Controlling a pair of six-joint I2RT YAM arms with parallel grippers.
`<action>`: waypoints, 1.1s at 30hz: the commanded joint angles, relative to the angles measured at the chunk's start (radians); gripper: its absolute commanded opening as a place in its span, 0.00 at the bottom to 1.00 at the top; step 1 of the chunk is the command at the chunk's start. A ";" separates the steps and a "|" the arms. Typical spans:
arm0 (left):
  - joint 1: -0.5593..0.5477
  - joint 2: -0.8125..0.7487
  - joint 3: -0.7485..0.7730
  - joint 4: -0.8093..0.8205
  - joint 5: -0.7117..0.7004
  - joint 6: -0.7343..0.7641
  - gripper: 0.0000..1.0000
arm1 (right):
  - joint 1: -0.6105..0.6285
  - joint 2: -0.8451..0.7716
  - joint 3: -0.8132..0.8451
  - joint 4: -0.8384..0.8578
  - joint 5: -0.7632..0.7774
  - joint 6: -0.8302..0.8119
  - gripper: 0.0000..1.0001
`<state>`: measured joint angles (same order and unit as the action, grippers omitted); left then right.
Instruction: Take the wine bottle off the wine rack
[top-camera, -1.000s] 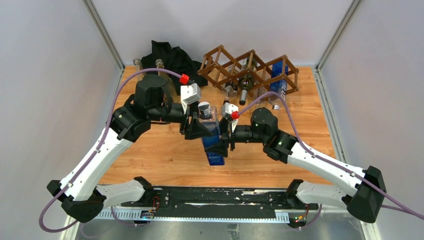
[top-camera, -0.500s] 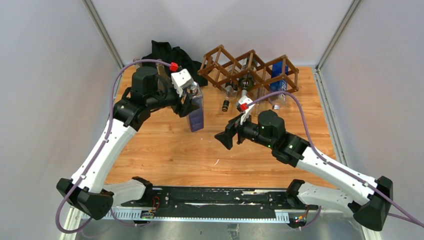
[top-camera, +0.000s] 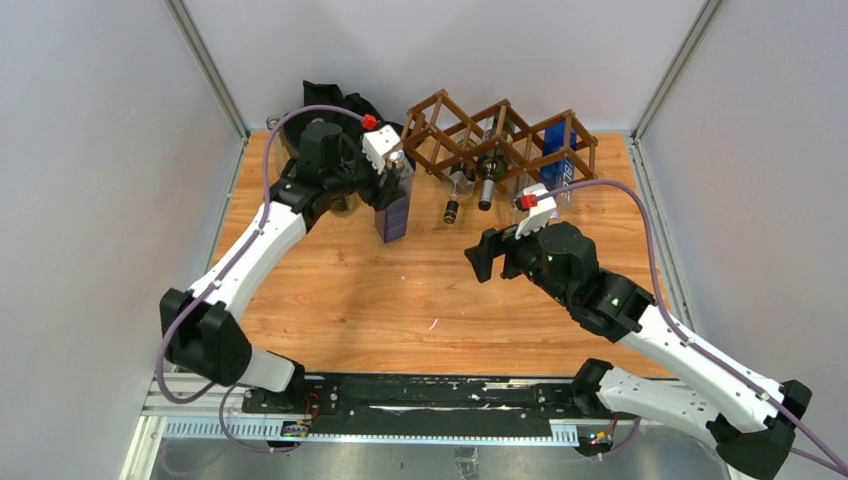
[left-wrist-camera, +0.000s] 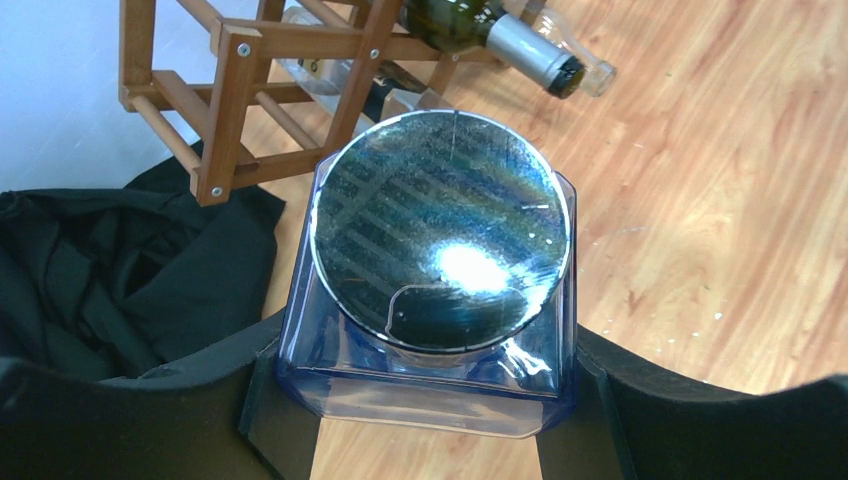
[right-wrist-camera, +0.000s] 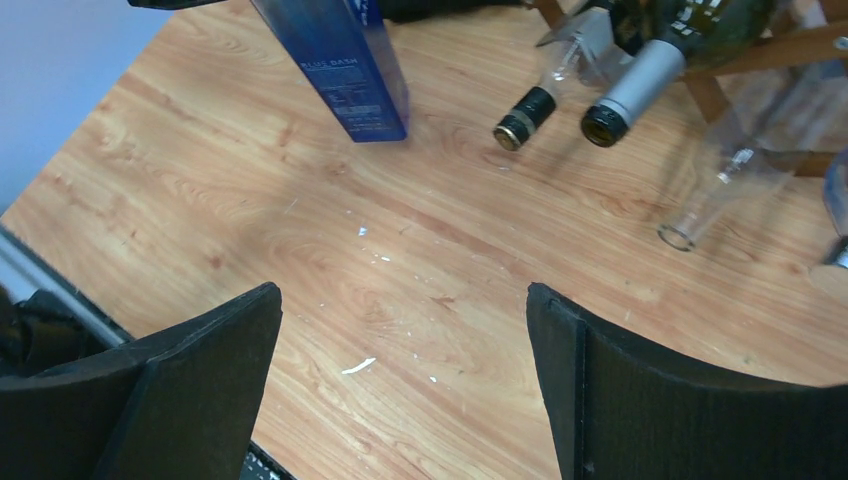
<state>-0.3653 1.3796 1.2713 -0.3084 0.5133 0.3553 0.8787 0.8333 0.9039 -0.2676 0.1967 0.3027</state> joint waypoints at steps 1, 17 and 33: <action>0.049 0.059 0.139 0.190 0.016 -0.017 0.00 | -0.030 -0.003 0.018 -0.047 0.133 0.057 0.96; 0.124 0.275 0.207 0.340 0.008 -0.114 0.00 | -0.175 0.066 0.021 -0.038 0.103 0.090 0.96; 0.129 0.360 0.239 0.370 -0.142 -0.113 0.49 | -0.417 0.199 0.100 -0.030 -0.064 0.174 0.97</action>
<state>-0.2440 1.7580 1.4681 -0.0639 0.4648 0.2241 0.5186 0.9810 0.9459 -0.3084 0.2024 0.4381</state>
